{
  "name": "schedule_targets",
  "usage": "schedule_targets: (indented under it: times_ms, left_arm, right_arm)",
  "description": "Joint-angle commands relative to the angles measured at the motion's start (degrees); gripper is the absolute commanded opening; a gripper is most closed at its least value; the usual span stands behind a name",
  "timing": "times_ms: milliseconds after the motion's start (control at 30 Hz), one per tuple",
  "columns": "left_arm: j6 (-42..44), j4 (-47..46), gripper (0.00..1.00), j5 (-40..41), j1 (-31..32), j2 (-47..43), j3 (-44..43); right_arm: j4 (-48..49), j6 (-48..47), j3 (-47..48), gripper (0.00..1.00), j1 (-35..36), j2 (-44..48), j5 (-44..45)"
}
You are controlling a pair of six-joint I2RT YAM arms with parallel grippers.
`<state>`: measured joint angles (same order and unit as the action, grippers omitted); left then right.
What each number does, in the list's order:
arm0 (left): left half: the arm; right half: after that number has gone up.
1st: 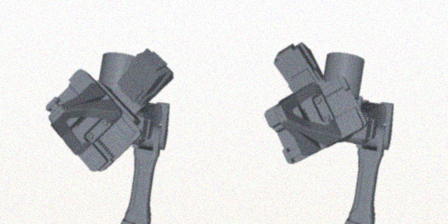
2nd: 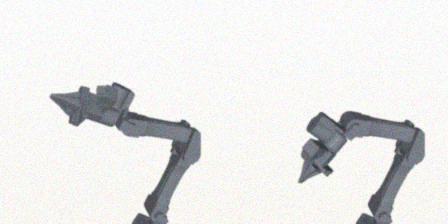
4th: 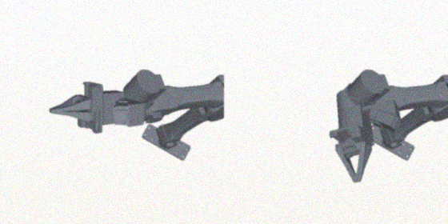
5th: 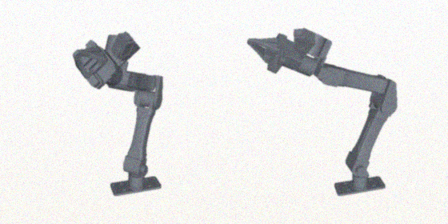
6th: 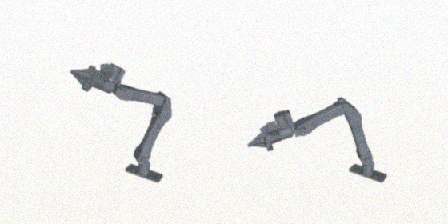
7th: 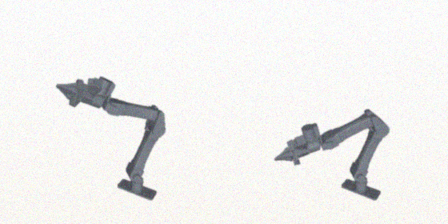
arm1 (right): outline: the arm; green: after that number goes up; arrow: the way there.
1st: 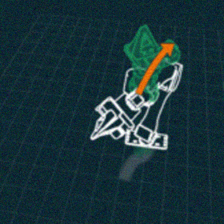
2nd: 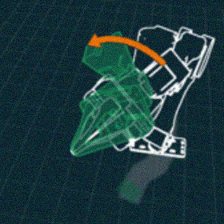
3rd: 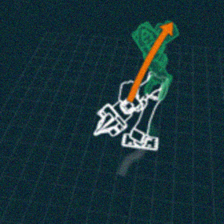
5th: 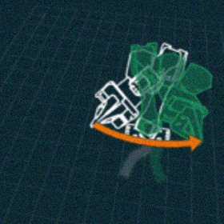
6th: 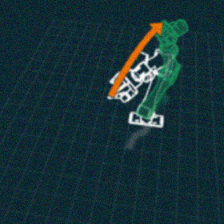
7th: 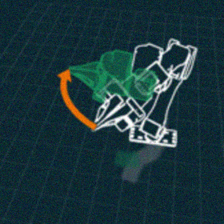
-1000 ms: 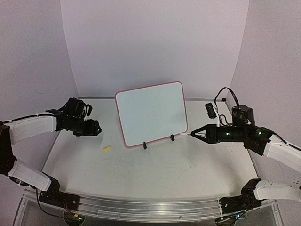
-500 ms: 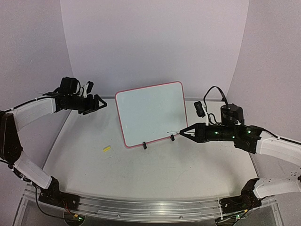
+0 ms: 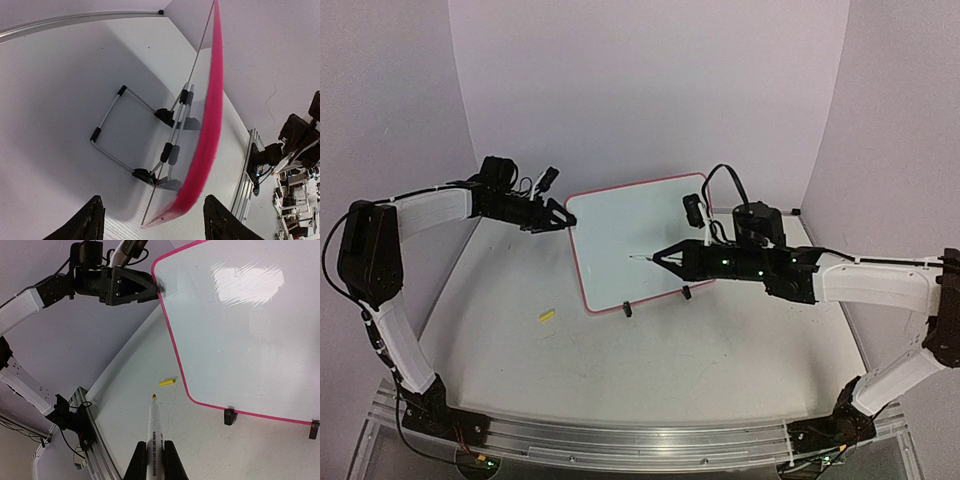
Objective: Write a sentence on the whiteboard
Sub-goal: Hold the whiteboard at the center of the board.
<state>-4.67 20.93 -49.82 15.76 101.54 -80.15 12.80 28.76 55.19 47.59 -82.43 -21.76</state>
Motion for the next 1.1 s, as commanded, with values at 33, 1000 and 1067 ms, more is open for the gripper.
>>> schedule_targets:
  times_ms: [33, 1000, 1067]
  left_arm:
    - [6.1, -0.8, 0.56, -6.0, 1.0, -1.3, 0.6]
    - [14.0, 7.0, 0.05, -2.6, 0.8, -0.8, -0.5]
    - [14.4, 7.0, 0.04, -2.3, 0.8, -0.8, -0.5]
  right_arm:
    - [4.7, -0.1, 5.8, 0.0, 0.6, -3.7, 1.2]
    - [8.3, -2.8, 25.3, 0.0, 2.7, -23.7, 6.8]
    - [8.4, -3.1, 27.2, 0.0, 2.8, -25.1, 6.7]
